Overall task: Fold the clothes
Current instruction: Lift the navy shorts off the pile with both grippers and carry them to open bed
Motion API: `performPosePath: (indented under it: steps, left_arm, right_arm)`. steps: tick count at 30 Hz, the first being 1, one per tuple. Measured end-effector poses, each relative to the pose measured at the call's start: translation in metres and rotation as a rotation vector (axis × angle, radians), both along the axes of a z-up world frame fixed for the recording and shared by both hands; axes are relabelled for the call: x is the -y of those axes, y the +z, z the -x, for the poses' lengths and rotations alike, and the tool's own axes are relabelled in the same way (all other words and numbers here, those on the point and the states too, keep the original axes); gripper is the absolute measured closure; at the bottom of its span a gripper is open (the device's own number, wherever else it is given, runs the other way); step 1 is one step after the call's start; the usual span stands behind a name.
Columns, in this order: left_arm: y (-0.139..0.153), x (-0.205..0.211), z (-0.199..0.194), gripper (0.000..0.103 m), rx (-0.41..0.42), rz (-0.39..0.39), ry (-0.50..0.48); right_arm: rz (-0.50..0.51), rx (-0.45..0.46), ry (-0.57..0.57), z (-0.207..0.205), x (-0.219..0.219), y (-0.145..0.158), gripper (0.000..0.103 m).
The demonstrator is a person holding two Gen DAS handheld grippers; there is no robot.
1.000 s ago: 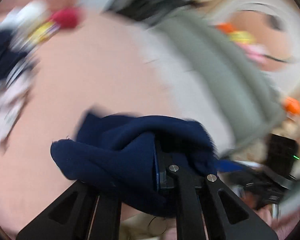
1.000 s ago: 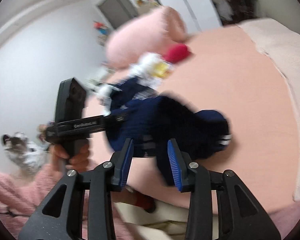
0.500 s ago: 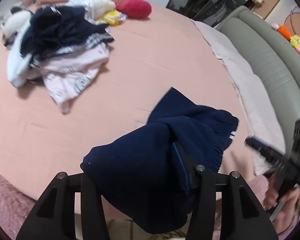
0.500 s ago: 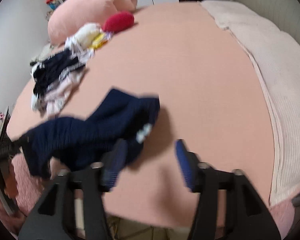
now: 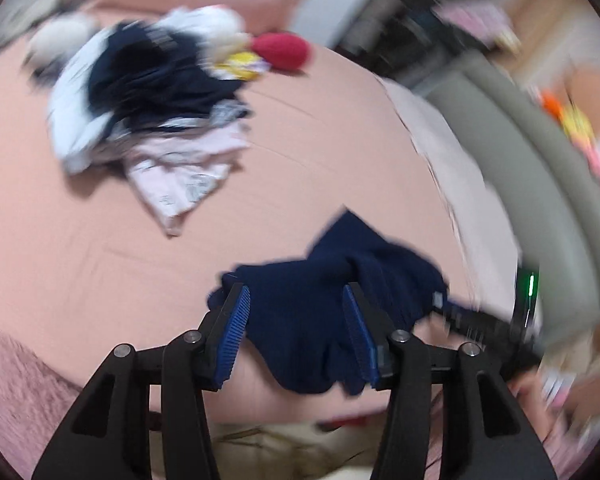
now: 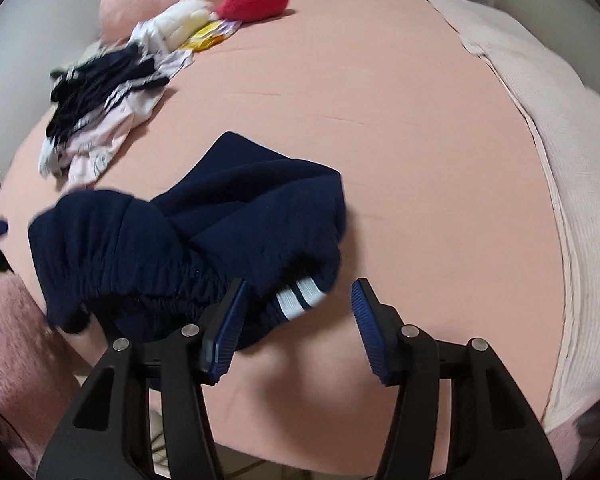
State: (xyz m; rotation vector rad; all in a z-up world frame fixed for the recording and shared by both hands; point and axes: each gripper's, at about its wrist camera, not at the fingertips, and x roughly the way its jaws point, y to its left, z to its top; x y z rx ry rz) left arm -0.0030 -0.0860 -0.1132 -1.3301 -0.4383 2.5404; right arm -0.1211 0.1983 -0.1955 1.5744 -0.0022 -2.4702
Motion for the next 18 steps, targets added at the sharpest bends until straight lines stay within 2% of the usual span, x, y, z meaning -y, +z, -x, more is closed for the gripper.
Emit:
performPosePath:
  steps: [3,6,10,11,12,13,14,16,18]
  left_arm:
    - [-0.005,-0.037,-0.015,0.041,-0.008,0.11,-0.111]
    - [-0.021,-0.073,-0.018,0.04,0.012,0.179,-0.22]
    - [-0.046,-0.109,-0.011,0.04,0.03,0.359,-0.264]
    - [-0.049,-0.11,-0.01,0.042,0.028,0.396,-0.248]
    - [-0.051,-0.11,-0.008,0.058,0.023,0.427,-0.224]
    - [-0.053,-0.109,-0.007,0.07,0.017,0.458,-0.2]
    - [-0.051,-0.103,-0.003,0.075,0.015,0.46,-0.158]
    - [-0.038,-0.081,0.009,0.075,0.008,0.384,-0.051]
    - [-0.028,-0.059,0.013,0.075,0.0,0.341,0.027]
  right_arm:
    - [-0.017,-0.037,-0.03,-0.007,-0.005,0.007,0.049]
    - [-0.019,-0.059,-0.032,-0.016,-0.014,0.013,0.048]
    - [-0.032,-0.03,-0.028,-0.017,-0.014,0.007,0.048]
    - [-0.018,-0.022,-0.021,-0.018,-0.014,0.005,0.048]
    - [-0.008,-0.016,-0.016,-0.019,-0.013,0.004,0.048]
    - [-0.009,-0.014,-0.012,-0.018,-0.012,0.002,0.048]
    - [-0.02,-0.017,-0.011,-0.016,-0.011,0.001,0.048]
    - [-0.041,-0.026,-0.012,-0.011,-0.009,0.002,0.048]
    - [-0.044,-0.028,-0.008,-0.002,-0.008,0.004,0.048]
